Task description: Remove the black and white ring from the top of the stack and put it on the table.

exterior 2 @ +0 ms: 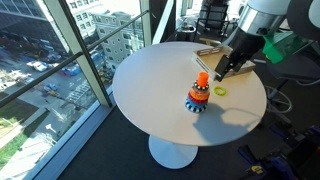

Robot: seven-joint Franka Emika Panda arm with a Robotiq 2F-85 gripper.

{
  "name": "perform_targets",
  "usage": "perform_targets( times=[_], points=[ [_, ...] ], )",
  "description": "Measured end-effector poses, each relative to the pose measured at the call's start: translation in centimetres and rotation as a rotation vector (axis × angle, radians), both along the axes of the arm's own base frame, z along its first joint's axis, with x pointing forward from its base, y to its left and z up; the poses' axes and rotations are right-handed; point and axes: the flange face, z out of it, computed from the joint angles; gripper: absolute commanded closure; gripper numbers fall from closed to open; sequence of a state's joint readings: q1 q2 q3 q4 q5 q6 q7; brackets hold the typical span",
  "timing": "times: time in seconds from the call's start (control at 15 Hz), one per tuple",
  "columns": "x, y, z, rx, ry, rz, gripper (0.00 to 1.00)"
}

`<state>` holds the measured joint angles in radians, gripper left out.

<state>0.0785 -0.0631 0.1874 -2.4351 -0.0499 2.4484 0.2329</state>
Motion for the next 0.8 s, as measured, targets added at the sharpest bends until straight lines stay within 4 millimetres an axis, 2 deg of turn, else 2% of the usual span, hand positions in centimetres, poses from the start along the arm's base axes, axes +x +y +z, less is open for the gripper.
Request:
perform_targets(
  times=[0.47,0.8],
  points=[
    [1.3,-0.5,-3.5,0.043,-0.010,-0.007,0.00],
    [1.9,0.2,-5.0,0.058,-0.030,0.014,0.00]
  ],
)
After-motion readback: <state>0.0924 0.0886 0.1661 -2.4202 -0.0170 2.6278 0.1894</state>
